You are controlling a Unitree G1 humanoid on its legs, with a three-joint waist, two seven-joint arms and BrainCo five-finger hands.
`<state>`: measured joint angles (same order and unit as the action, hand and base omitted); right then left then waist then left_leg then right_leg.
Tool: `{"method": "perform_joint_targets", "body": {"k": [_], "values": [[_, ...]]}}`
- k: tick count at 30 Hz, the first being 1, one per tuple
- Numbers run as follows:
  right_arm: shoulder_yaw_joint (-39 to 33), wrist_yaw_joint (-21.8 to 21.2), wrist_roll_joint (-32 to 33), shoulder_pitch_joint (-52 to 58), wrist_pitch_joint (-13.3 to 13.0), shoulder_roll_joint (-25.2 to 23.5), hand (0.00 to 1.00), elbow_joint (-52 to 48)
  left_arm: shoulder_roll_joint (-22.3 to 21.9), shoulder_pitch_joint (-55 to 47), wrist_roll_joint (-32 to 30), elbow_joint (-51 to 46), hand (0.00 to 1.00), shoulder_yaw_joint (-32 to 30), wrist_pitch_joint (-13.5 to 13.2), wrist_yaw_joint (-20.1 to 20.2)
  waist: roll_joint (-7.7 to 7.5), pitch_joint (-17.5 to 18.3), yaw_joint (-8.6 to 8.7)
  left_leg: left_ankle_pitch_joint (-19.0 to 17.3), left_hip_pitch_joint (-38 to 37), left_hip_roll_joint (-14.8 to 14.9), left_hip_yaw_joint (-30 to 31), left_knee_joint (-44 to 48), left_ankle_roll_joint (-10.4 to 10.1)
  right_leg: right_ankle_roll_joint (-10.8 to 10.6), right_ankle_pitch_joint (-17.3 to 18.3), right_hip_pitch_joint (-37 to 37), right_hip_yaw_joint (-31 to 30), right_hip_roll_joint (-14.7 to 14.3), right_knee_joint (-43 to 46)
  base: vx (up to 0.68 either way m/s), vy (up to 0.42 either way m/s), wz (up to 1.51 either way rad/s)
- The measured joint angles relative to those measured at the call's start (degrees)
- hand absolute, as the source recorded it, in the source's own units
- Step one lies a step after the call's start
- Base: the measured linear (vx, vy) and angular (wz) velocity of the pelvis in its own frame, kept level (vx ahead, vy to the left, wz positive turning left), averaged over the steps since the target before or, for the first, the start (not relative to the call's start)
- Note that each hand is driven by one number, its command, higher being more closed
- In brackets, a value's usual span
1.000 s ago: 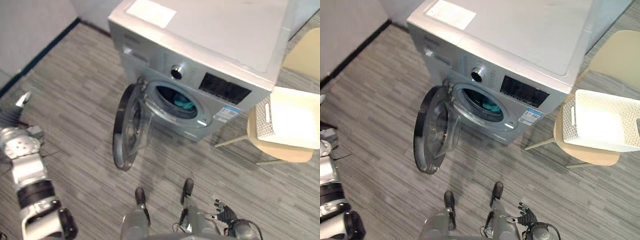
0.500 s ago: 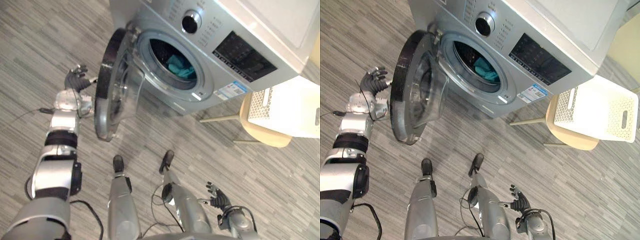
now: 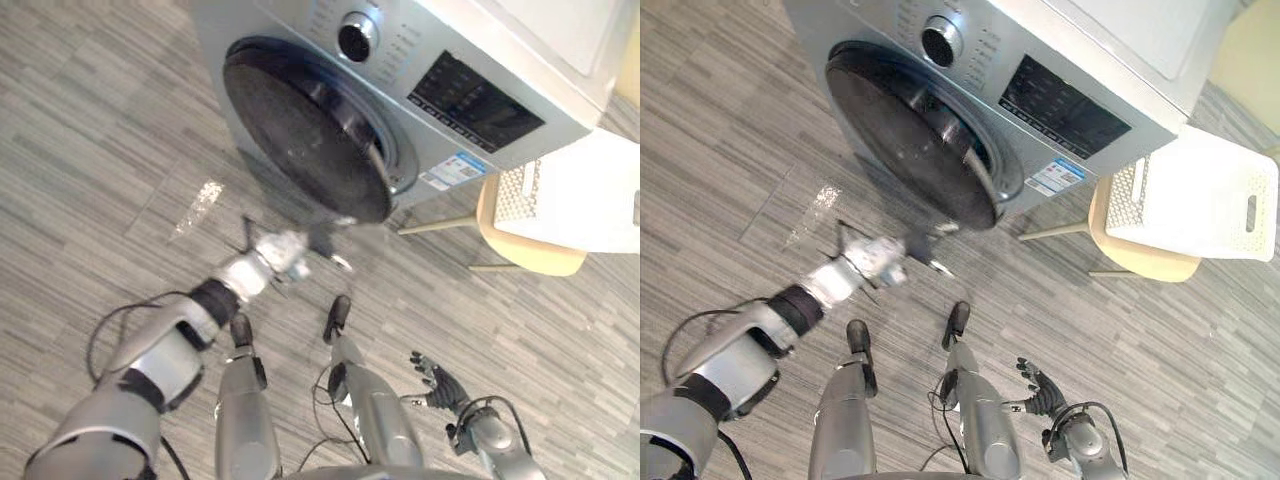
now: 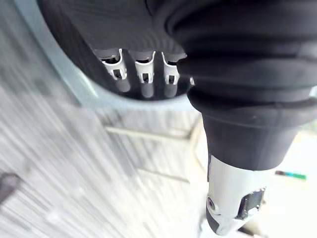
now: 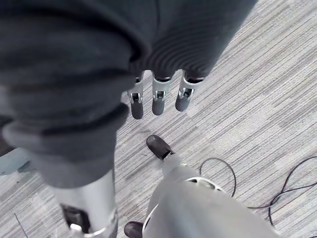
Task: Pick up the laundry basket with both hands and put the clothes into the washing machine.
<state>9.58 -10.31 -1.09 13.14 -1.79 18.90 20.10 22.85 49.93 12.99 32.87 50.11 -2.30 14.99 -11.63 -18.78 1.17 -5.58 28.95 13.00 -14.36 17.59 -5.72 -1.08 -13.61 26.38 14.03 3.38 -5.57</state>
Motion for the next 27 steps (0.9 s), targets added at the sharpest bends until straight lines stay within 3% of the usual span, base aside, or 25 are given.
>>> {"method": "perform_joint_targets", "body": {"k": [2,4,5,10,12,16,18,22,25,27], "values": [[-0.04,0.03,-0.07,-0.54,-0.29,0.10,0.00,1.85,-0.21,0.07,1.10,-0.27,0.00,0.10,-0.92,-0.10,0.45,-0.02,1.43,-0.02,-0.82,-0.05,-0.58,-0.70,-0.06,-0.01,0.01,0.00,-0.66,-0.11,0.00,0.01,0.003,-0.19],[-0.04,0.00,-0.25,-0.55,-0.25,0.46,0.00,4.45,1.25,-0.66,2.19,-0.58,0.00,-0.07,-1.30,-0.21,1.76,0.13,1.29,0.08,-1.62,-0.07,-1.37,-1.31,-0.18,0.13,-0.06,0.01,-1.42,-0.34,0.00,0.03,-0.001,-0.18],[-0.05,-0.01,-0.66,-0.58,-0.40,0.86,0.00,5.72,2.96,-2.14,2.25,-1.71,0.00,-0.58,-1.49,-0.26,2.84,0.24,1.26,0.19,-1.93,-0.12,-1.51,-1.58,-0.28,0.13,-0.04,0.01,-1.49,-0.35,0.01,0.05,0.002,-0.09],[-0.34,0.00,-1.34,-1.87,-0.78,2.06,0.00,8.93,11.70,-12.27,2.32,-5.57,0.00,-1.76,-2.02,-0.02,5.02,1.11,0.85,0.26,-3.27,-0.60,-1.53,-2.33,-0.33,0.13,-0.03,-0.93,-1.37,-0.29,0.02,0.04,0.018,-0.01],[-0.35,0.03,-1.76,-2.20,-1.45,2.07,0.00,10.12,13.85,-20.05,2.24,-8.60,0.00,-5.48,-2.18,0.28,5.52,1.40,0.47,0.28,-4.28,-0.97,-1.21,-2.72,-0.31,0.06,0.04,-2.01,-1.00,-0.02,0.02,0.02,0.033,0.11],[-0.55,0.15,-1.86,-2.45,-1.98,1.93,0.00,14.04,14.03,-36.75,2.88,-13.65,0.00,-14.13,-4.15,1.06,7.23,2.99,-0.86,0.38,-6.11,-1.94,0.76,-3.13,-0.16,-0.42,1.16,-5.43,1.32,0.78,0.01,0.01,0.035,0.35],[-0.54,0.25,-1.93,-2.77,-2.27,1.56,0.00,16.72,12.06,-43.29,3.63,-13.31,0.00,-18.84,-4.59,0.91,8.09,4.67,-1.96,0.49,-6.93,-2.53,2.06,-3.65,0.01,-0.52,1.77,-6.94,2.64,1.05,0.00,0.01,0.027,0.48],[-2.55,1.60,-1.91,-4.34,-2.43,-0.19,0.00,24.70,2.33,-50.84,4.21,-6.62,0.00,-27.35,-5.94,-1.83,11.73,7.91,-2.59,1.19,-8.01,-4.81,8.08,-4.58,1.09,-1.63,4.66,-12.73,10.13,3.40,0.77,0.00,0.085,1.05],[-7.45,3.47,-1.90,-4.55,-2.19,-2.69,0.00,29.45,-5.82,-52.32,3.55,-2.47,0.00,-33.20,-7.01,-4.78,14.15,9.65,-2.15,2.36,-9.68,-4.17,3.01,-5.65,4.25,-3.68,7.32,-17.94,18.75,6.16,2.38,0.03,0.123,1.46],[-9.87,5.02,-1.90,-5.16,-2.16,-5.11,0.00,30.37,-10.00,-55.14,2.62,-1.43,0.00,-40.11,-8.24,-7.08,13.92,9.98,-3.42,3.40,-12.13,-6.06,3.72,-6.54,3.80,-5.15,8.64,-21.52,21.70,8.63,4.25,0.08,0.228,1.17]]}}
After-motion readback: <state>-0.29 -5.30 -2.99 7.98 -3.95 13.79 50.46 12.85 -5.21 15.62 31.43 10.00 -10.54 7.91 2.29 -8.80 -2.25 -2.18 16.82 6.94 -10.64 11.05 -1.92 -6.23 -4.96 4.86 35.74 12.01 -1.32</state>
